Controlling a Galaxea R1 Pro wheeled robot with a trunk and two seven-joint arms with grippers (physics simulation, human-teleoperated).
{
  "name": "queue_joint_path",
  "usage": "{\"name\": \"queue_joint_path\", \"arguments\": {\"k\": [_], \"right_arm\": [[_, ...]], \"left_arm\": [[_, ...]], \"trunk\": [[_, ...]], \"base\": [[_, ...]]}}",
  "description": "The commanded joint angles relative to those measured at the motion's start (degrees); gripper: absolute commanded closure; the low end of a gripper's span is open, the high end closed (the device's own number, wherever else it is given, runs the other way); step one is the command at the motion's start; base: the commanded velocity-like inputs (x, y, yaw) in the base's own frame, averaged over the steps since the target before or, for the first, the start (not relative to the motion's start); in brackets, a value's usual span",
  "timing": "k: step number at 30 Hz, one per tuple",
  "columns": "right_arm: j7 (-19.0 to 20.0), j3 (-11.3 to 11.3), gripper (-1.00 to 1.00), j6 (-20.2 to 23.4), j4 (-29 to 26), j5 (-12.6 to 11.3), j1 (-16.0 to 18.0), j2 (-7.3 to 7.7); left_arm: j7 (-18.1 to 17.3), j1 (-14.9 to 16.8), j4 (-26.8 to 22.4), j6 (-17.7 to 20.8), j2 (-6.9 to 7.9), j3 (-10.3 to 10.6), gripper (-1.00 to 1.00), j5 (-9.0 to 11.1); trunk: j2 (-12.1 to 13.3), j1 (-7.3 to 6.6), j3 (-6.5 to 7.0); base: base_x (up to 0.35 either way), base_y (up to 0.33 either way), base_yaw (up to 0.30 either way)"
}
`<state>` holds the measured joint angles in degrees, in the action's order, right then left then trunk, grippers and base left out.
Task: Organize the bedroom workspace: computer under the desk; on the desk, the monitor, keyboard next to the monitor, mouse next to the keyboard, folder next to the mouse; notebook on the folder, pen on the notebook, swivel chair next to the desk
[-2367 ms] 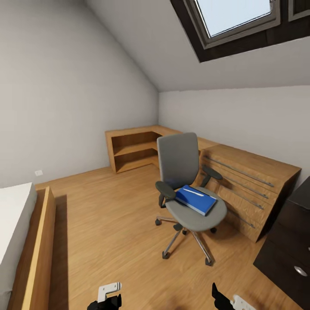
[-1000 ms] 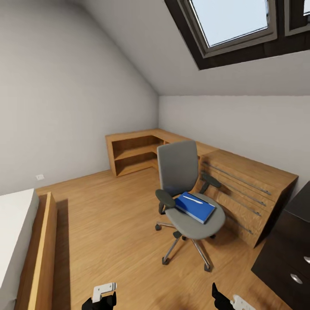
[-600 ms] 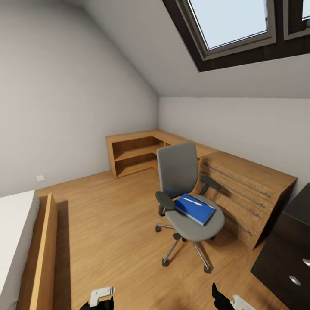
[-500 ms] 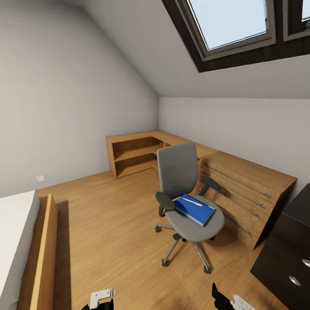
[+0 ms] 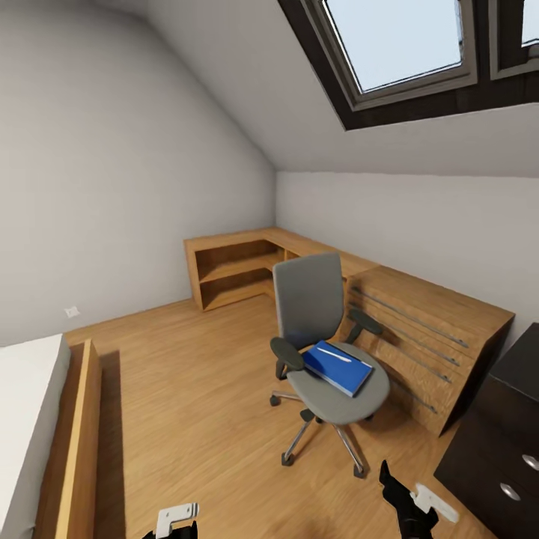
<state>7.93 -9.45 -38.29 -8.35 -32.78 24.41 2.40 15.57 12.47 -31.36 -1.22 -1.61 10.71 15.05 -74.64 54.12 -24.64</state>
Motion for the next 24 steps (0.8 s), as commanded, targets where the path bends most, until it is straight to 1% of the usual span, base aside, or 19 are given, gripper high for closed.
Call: {"name": "queue_joint_path", "arguments": {"k": [1, 4, 7, 11, 14, 18, 24], "right_arm": [[0.0, -0.4, -1.0, -0.1, -0.3, -0.2, 0.0, 0.02], [-1.4, -0.2, -1.0, -0.2, -1.1, -0.1, 0.0, 0.1], [-1.9, -0.1, -1.0, -0.3, -0.7, 0.0, 0.0, 0.09], [-2.3, 0.1, -1.0, -0.4, 3.1, 0.3, 0.0, 0.0], [-2.3, 0.3, -1.0, -0.4, 4.2, 0.6, 0.0, -0.1], [-2.4, 0.7, -1.0, -0.5, 5.1, 1.5, 0.0, -0.17], [-2.4, 1.0, -1.0, -0.5, 5.4, 2.6, 0.0, -0.19]], "left_arm": [[0.5, 0.0, 0.0, -0.1, 0.07, 0.5, -1.0, 0.6], [0.4, 0.0, 0.0, -0.1, 0.08, 0.5, -1.0, 0.6], [0.4, 0.0, 0.0, -0.2, 0.06, 0.5, -1.0, 0.6], [0.4, 0.0, 0.0, -0.2, -0.2, 0.4, -1.0, 0.6], [0.4, 0.0, 0.1, -0.2, -0.27, 0.4, -1.0, 0.6], [0.4, 0.0, 0.1, -0.4, -0.37, 0.4, -1.0, 0.6], [0.2, 0.0, 0.6, -1.9, -0.36, 0.4, -1.0, 0.6]], "trunk": [[0.4, -0.23, 0.12], [1.6, -0.89, 0.66], [1.6, -0.89, 0.66], [1.6, -0.89, 0.66], [1.6, -0.89, 0.66], [1.6, -0.89, 0.66], [1.6, -0.89, 0.66]], "base": [[0.0, 0.0, 0.0], [0.0, 0.0, 0.0], [0.0, 0.0, 0.0], [0.0, 0.0, 0.0], [0.0, 0.0, 0.0], [0.0, 0.0, -0.012], [0.0, 0.0, -0.175]]}}
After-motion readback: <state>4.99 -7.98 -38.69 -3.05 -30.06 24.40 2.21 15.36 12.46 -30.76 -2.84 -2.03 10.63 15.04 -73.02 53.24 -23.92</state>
